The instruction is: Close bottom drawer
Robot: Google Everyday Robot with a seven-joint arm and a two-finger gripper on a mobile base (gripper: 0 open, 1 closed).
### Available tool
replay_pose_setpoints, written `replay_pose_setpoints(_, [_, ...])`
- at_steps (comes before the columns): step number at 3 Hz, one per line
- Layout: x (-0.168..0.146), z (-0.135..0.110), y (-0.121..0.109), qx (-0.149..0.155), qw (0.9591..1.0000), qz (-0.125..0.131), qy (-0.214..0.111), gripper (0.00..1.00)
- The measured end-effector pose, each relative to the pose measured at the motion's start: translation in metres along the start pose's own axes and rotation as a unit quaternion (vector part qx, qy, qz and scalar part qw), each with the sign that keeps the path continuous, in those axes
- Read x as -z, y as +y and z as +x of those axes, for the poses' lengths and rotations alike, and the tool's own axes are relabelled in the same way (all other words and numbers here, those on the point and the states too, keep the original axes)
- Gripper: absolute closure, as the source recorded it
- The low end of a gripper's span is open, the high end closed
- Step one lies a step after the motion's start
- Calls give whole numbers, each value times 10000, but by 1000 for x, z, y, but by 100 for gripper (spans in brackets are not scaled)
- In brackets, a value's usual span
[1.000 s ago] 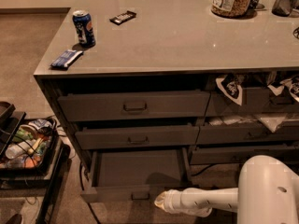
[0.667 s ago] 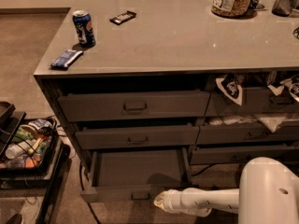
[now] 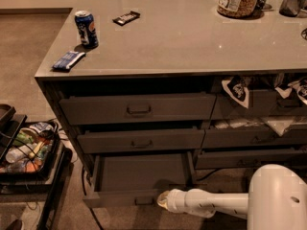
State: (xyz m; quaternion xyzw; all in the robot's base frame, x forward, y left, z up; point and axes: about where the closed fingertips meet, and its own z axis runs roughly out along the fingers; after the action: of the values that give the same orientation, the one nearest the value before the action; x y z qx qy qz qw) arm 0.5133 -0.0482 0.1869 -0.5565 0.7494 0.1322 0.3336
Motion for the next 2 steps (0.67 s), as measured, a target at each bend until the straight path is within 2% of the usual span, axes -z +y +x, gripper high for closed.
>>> replay_pose_setpoints(1, [-12,4,-18,38,10000,-64,-20,100])
replay_pose_setpoints(2, [-31,10,-44,58,9997,-253,-44,100])
